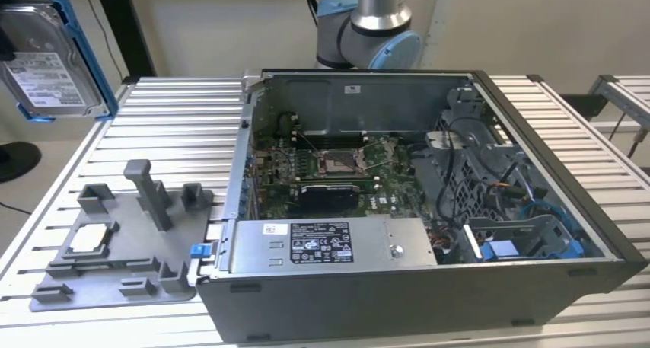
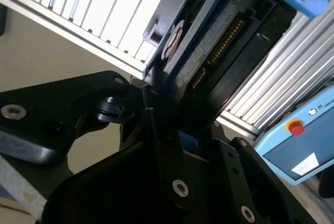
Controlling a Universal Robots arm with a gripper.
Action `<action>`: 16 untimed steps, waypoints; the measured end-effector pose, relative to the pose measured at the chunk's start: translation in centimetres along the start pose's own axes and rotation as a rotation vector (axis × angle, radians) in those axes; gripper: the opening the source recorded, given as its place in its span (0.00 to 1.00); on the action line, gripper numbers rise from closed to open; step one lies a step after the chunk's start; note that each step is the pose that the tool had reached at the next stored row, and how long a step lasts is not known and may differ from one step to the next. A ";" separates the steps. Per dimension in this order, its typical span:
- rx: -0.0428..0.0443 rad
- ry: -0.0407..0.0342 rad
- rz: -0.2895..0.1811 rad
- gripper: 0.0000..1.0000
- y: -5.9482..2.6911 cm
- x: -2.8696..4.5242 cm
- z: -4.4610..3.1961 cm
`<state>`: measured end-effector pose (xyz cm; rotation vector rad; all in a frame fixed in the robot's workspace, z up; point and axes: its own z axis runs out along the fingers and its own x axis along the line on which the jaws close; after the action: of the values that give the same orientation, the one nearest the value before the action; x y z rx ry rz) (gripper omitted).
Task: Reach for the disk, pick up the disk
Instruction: 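Pick up the disk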
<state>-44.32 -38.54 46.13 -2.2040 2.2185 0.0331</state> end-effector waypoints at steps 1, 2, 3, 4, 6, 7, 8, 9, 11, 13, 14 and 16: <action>0.0001 -0.0001 0.000 0.00 0.00 0.00 -0.14; 0.0001 -0.0001 0.000 0.00 0.00 -0.01 -0.27; 0.0000 0.0000 0.000 0.00 0.00 -0.01 -0.41; 0.0001 0.0000 0.000 0.00 0.00 -0.02 -0.55; 0.0000 0.0000 0.000 0.00 0.01 -0.02 -0.85; 0.0000 0.0000 0.000 0.00 0.00 -0.03 -1.01; 0.0000 0.0000 0.000 0.00 0.00 -0.03 -1.19; 0.0000 0.0000 0.000 0.00 0.01 -0.03 -1.35; 0.0000 0.0000 0.000 0.00 0.01 -0.04 -1.66; 0.0000 0.0000 0.000 0.00 0.01 -0.05 -1.94; -0.0001 0.0000 0.000 0.00 0.01 -0.05 -2.12; -0.0002 0.0001 0.000 0.00 0.01 -0.07 -2.50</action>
<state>-44.32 -38.54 48.63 -2.2041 2.2186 0.0333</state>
